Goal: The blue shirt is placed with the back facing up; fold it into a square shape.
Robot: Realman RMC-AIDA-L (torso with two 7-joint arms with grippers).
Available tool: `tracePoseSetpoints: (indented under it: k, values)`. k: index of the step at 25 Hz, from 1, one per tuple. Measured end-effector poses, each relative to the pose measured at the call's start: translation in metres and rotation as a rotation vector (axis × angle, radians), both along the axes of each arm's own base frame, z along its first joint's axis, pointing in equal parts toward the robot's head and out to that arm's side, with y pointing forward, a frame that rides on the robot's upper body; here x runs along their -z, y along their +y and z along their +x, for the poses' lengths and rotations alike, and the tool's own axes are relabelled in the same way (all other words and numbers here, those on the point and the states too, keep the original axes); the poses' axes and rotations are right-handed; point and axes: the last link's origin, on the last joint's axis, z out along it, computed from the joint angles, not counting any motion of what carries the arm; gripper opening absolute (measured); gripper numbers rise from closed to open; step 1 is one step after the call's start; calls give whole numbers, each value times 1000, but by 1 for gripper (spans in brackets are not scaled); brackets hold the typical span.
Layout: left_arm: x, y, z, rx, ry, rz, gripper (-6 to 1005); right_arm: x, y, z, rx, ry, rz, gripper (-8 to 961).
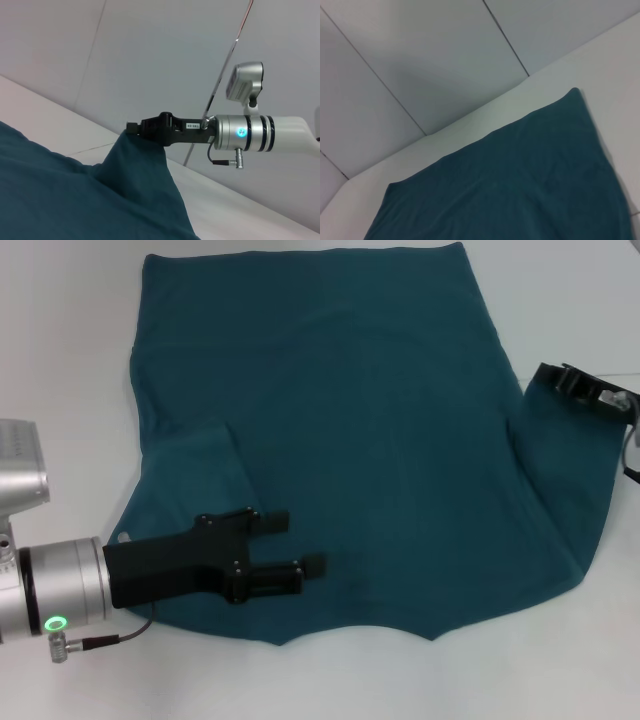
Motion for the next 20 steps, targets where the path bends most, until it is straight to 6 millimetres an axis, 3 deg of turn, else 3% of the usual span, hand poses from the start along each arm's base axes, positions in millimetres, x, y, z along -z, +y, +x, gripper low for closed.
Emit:
tracePoseSetpoints:
  k: [14,20]
  values:
    - [0,3,1,-2,5,6,887,39,-1,-22,-40,25,-87,27]
    - [0,4,2,-4,4,5,887,53,0,-37,-108,-13,-162,145]
